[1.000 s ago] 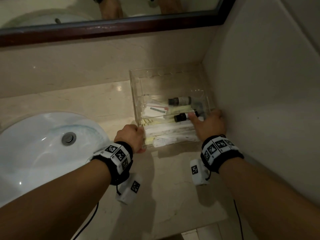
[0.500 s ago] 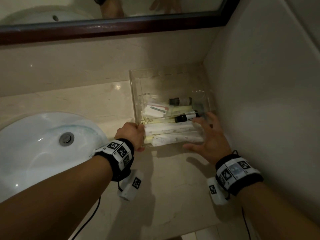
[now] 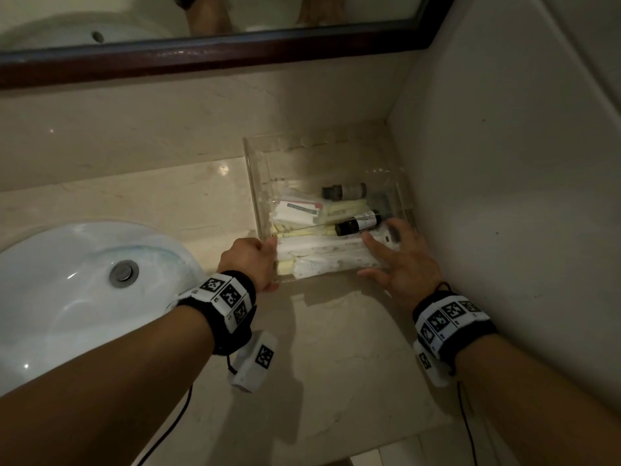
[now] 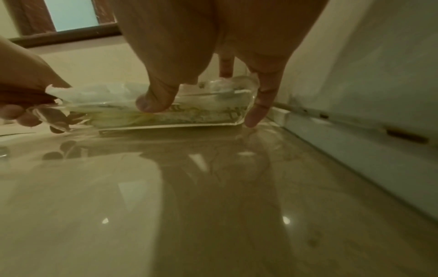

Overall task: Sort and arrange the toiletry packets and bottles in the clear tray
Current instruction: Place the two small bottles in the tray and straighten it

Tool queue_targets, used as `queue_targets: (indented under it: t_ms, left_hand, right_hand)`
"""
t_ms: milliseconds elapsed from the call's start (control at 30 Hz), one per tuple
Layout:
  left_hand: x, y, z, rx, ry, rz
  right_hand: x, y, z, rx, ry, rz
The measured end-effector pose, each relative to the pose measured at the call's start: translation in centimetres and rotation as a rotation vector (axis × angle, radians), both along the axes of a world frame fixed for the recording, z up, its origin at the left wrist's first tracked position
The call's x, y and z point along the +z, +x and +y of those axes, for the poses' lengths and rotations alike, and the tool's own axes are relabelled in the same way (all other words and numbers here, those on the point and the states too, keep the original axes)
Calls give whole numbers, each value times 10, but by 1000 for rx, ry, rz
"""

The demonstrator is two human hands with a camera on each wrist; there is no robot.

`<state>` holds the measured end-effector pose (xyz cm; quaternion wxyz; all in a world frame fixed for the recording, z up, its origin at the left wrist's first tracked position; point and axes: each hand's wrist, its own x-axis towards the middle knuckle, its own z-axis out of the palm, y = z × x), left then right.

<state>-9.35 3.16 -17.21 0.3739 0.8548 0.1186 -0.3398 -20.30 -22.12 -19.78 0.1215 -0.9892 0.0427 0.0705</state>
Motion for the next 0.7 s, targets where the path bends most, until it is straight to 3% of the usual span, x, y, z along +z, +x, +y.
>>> queue_targets:
  t_ms: [200, 433, 700]
  left_hand:
    - [-1, 0, -1, -24, 22, -21]
    - [-2, 1, -2, -12, 62, -62]
    - [2, -4, -4, -129, 123, -57]
  right_hand:
    - [6, 2, 6, 46, -97, -37]
    - [3, 10, 2, 141, -95, 117]
    - [3, 18, -1, 90, -105, 159]
